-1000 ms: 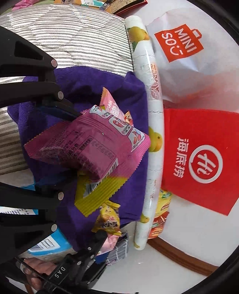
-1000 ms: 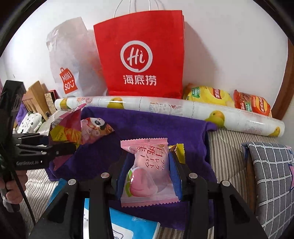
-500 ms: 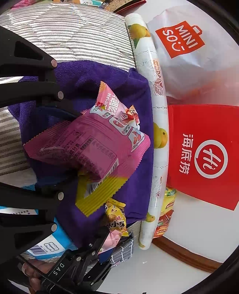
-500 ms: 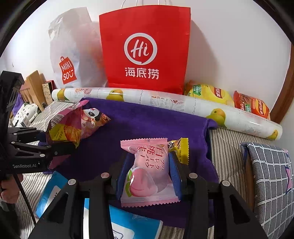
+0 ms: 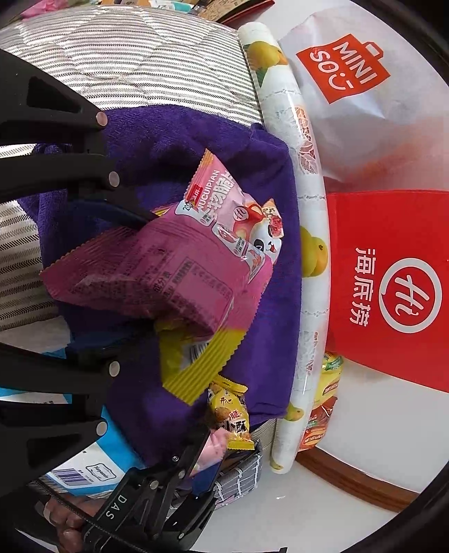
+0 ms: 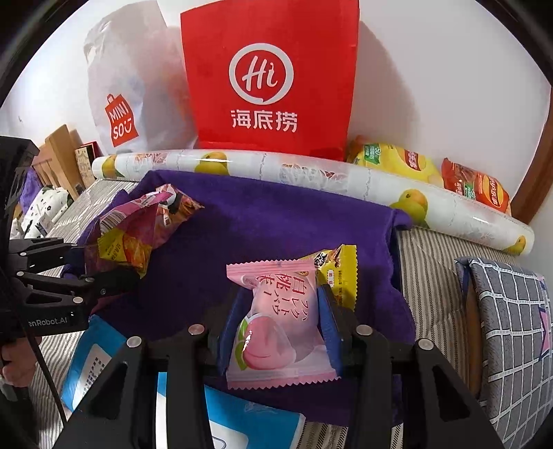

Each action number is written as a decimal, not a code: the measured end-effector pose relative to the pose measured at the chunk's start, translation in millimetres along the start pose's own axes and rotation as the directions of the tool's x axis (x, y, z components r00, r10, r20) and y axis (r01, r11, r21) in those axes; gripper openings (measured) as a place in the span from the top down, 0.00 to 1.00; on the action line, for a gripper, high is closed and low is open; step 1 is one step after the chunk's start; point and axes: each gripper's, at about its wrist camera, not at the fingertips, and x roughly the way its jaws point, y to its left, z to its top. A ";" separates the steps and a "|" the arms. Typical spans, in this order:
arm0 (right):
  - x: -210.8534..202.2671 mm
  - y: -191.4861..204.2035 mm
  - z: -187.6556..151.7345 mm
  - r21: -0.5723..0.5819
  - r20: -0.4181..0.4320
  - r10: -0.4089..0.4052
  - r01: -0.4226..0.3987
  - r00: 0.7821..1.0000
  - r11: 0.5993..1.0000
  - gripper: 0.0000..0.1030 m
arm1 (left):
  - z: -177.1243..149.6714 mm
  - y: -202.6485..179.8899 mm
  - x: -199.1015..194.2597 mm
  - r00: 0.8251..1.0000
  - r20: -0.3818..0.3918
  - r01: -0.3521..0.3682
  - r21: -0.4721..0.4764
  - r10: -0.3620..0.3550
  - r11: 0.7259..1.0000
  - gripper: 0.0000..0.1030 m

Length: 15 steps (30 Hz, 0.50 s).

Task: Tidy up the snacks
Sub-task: 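Open both tools to drop the two packets onto the purple towel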

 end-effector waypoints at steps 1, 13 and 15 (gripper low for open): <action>0.1 -0.4 0.2 0.003 -0.002 -0.003 0.003 1.000 1.000 0.56 | -0.2 0.0 0.2 1.000 -0.001 0.001 0.002 -0.001 1.000 0.51; -7.9 -7.5 3.6 0.048 0.039 0.009 -0.011 0.999 0.999 0.38 | -0.6 -6.9 1.1 1.000 -0.004 0.002 0.033 -0.002 0.999 0.50; -9.2 -10.0 4.5 0.063 0.045 0.009 -0.012 0.999 0.998 0.37 | -0.7 -7.6 1.2 1.000 -0.002 0.002 0.035 -0.001 0.999 0.50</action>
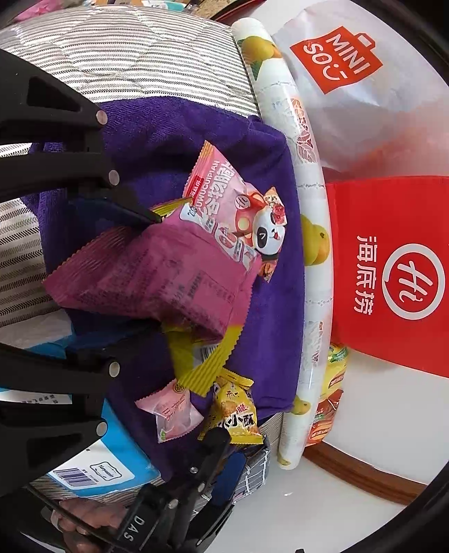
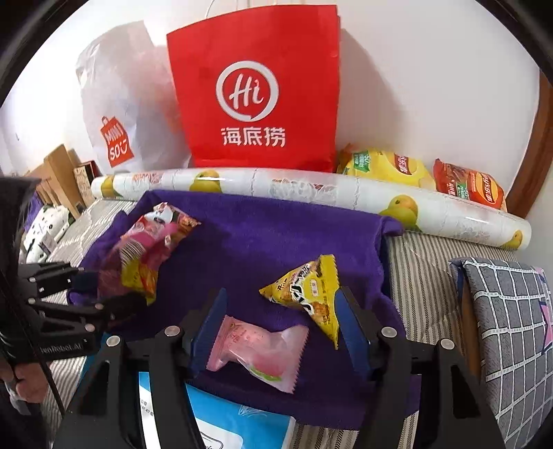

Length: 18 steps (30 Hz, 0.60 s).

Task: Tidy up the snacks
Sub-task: 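Open both tools to drop the two packets onto the purple towel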

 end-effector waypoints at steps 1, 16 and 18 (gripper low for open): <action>-0.5 -0.8 0.6 0.005 0.002 0.000 0.000 1.000 1.000 0.37 | -0.2 -0.5 -0.3 1.000 0.001 -0.001 0.002 0.001 1.000 0.50; -7.2 -9.7 3.1 0.071 0.030 0.015 -0.017 0.999 0.997 0.36 | 4.3 2.4 -14.7 0.997 0.080 0.021 -0.019 -0.020 1.000 0.26; -7.7 -9.7 3.6 0.071 0.033 0.015 -0.017 0.999 0.997 0.36 | 5.1 3.1 -18.2 0.995 0.097 0.039 -0.025 -0.036 0.999 0.26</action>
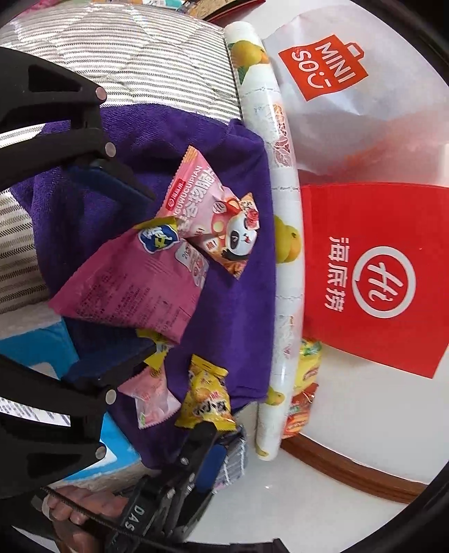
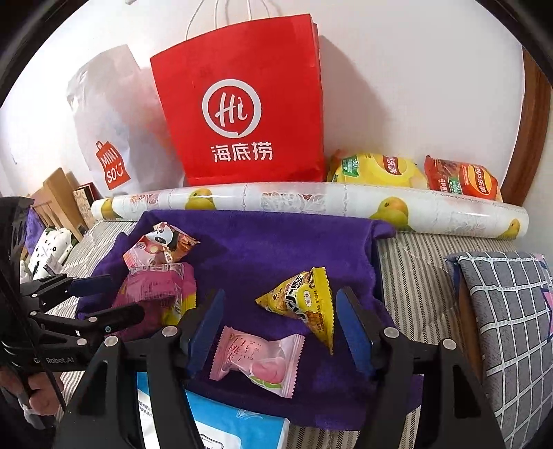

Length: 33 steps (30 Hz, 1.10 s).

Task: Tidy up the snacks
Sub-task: 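Open both tools to drop the two packets onto the purple towel, then move both tools back toward the snack pile beside the tissue box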

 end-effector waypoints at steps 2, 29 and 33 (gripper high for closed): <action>-1.6 -0.9 0.4 0.009 0.010 0.000 0.000 1.000 1.000 0.36 | 0.8 -3.1 -6.4 0.999 0.032 0.007 0.012 -0.007 1.000 0.26; -123.3 15.6 -49.1 0.075 0.091 -0.087 0.081 0.992 0.994 0.36 | -6.6 -30.0 -71.7 0.994 0.080 0.064 0.057 -0.069 0.996 0.28; -139.5 16.9 -76.5 0.081 0.061 -0.041 0.036 0.997 0.996 0.33 | -27.8 -24.4 -86.1 0.995 0.064 0.074 0.027 -0.075 0.997 0.28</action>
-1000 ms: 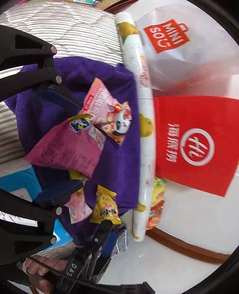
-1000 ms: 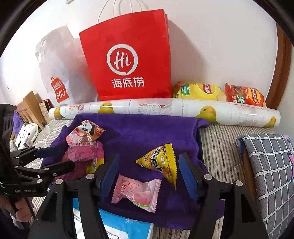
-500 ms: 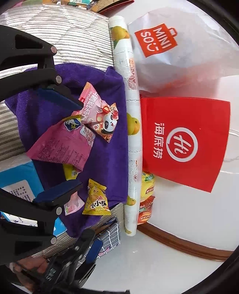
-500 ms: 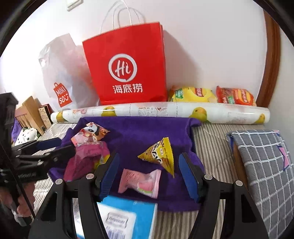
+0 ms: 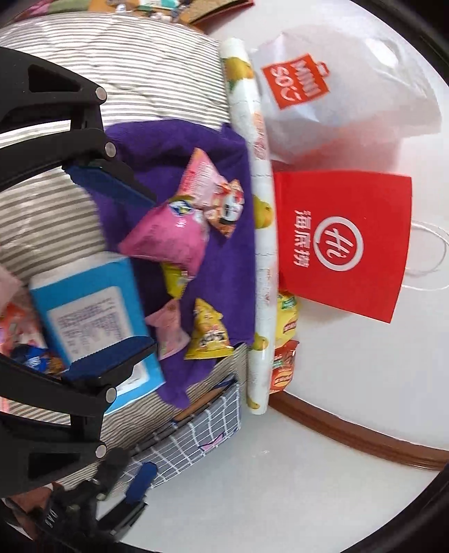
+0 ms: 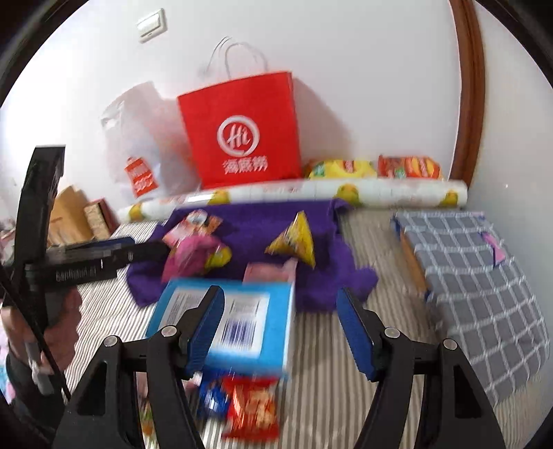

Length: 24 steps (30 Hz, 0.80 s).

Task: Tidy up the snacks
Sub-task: 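Move both tools back toward the snack pile beside the tissue box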

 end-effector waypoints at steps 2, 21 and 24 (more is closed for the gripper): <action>-5.2 2.5 -15.2 -0.001 -0.016 -0.004 0.004 1.000 1.000 0.30 | -11.2 0.2 -6.7 1.000 -0.008 -0.015 0.004 0.015 1.000 0.28; 52.0 11.3 -93.9 0.067 -0.238 0.095 -0.081 0.967 0.994 0.34 | -93.9 26.5 -51.8 0.997 -0.050 -0.059 -0.060 0.056 0.996 0.27; 54.1 16.3 -97.9 0.046 -0.208 0.067 -0.059 0.976 0.997 0.38 | -98.1 27.8 -50.1 0.998 -0.055 -0.043 -0.069 0.039 0.997 0.27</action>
